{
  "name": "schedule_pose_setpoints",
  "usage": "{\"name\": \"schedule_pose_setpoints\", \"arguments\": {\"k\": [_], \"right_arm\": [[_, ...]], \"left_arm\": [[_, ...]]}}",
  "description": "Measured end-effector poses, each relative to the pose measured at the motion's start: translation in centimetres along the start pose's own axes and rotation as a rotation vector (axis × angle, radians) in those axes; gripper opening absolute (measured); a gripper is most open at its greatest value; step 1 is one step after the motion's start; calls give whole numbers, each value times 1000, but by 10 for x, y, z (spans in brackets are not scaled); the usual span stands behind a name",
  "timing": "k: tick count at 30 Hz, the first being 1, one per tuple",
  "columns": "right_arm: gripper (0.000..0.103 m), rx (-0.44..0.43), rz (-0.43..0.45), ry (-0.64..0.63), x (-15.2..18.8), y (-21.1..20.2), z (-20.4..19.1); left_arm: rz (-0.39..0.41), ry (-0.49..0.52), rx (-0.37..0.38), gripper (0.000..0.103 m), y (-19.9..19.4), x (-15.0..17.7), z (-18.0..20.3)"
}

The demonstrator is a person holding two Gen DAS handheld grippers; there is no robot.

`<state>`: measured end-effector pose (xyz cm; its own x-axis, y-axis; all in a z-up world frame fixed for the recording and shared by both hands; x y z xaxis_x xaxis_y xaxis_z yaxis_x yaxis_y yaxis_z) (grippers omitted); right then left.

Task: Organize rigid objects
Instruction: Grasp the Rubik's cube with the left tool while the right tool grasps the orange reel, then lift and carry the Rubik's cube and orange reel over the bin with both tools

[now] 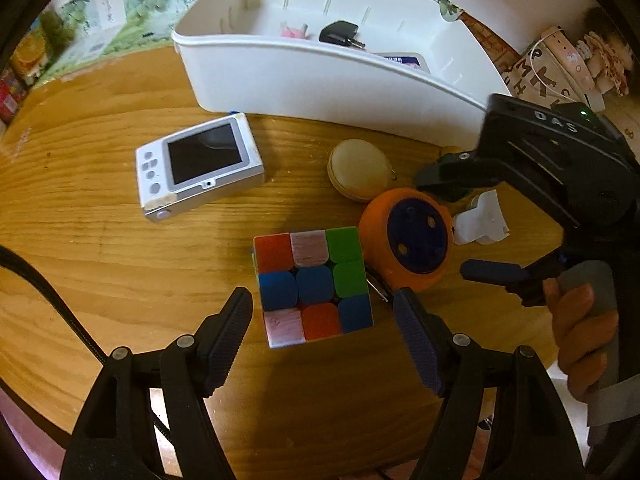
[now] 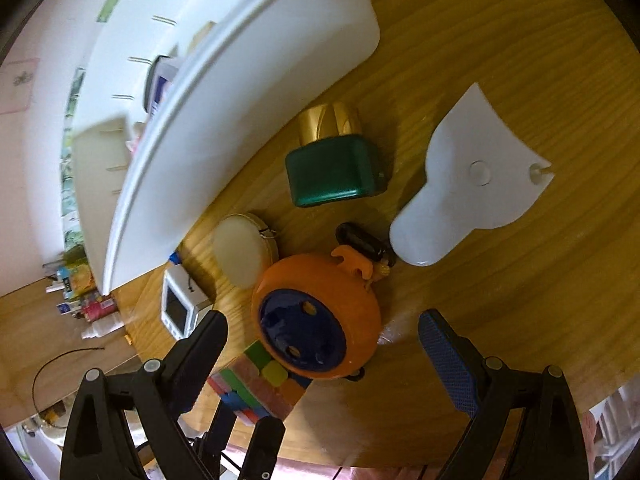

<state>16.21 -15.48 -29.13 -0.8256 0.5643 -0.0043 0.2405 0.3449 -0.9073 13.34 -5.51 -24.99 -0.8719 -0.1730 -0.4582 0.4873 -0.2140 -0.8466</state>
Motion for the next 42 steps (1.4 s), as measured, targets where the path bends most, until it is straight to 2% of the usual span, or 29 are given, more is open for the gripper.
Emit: {"name": "schedule_pose_setpoints", "arguments": {"k": [10, 22, 32, 42], "right_arm": [[97, 102, -19, -8, 6, 19, -4], [83, 221, -12, -76, 8, 29, -19], [81, 205, -7, -105, 15, 29, -24], [81, 188, -24, -83, 24, 22, -3]], "left_arm": [[-69, 2, 60, 76, 18, -2, 0], [-103, 1, 72, 72, 29, -6, 2], [-113, 5, 67, 69, 28, -6, 0], [-122, -9, 43, 68, 22, 4, -1]]}}
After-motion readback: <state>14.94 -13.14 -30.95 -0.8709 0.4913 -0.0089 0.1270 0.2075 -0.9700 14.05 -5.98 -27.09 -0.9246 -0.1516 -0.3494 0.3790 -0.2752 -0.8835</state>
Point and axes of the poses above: each gripper's, at about its wrist camera, not at the fingertips, and y roughly the way its jaws point, z to its right, x to its underside, the point moved 10 cm from there along y, roughly the way its jaws point, and after that the axes turned 15 degrees about z, right-handed, at the moved point
